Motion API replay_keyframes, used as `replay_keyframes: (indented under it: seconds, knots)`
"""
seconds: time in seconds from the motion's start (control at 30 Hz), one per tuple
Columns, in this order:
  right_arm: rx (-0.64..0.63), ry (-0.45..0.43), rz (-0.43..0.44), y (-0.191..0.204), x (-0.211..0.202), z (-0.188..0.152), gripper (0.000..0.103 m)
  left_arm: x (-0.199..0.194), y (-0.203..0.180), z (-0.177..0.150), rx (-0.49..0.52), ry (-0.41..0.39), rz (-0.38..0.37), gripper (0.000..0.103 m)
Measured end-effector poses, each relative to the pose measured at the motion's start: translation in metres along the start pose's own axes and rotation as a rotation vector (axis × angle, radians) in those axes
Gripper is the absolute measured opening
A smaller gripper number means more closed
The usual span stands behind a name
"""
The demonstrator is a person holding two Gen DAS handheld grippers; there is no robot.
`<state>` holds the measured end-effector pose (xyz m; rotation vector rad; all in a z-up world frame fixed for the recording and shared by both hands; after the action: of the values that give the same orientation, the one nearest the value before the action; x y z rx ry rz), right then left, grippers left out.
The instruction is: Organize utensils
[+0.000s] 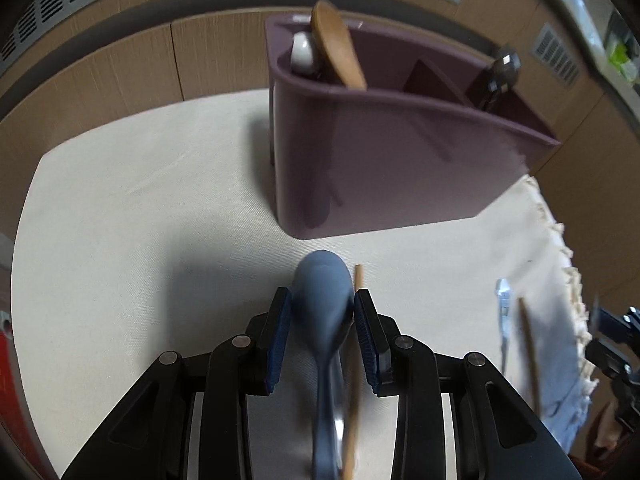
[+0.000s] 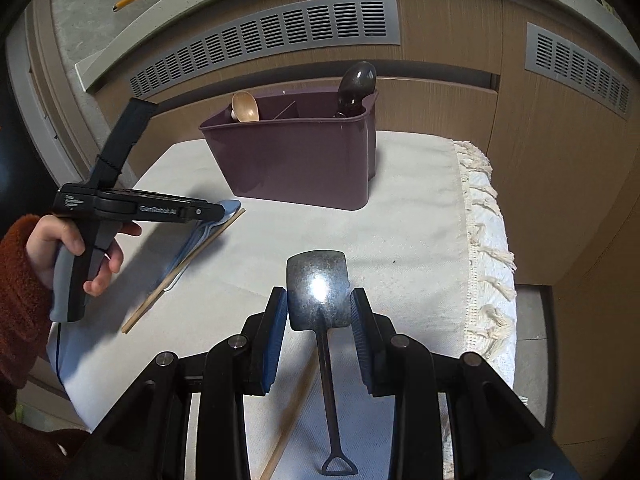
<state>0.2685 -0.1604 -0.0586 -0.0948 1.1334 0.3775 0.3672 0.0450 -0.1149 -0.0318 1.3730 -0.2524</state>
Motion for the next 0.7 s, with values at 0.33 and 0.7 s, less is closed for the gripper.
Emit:
replay_keyframes:
  seconds: [0.33,0.7]
  knots:
    - [-0.006,-0.015,-0.018,0.009,0.005,0.010,0.029,0.004,0.001,0.014,-0.058,0.011,0.027,0.039]
    - [-0.036,-0.048,-0.065,0.012,-0.006,0.003,0.029,-0.024,-0.001,-0.034,-0.077,-0.130,-0.074,0.035]
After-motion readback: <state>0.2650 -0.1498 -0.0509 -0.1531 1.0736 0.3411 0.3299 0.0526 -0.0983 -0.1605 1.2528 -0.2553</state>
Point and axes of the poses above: each gripper's, at about its wrist camera, not at the fingertips, and x roughly the way its jaws point, y to its left, z to its top, the point moved 4 cm from there along x, roughly the way its jaws point, and after that the axes turned 15 degrees about y, right-handed, at the moved point
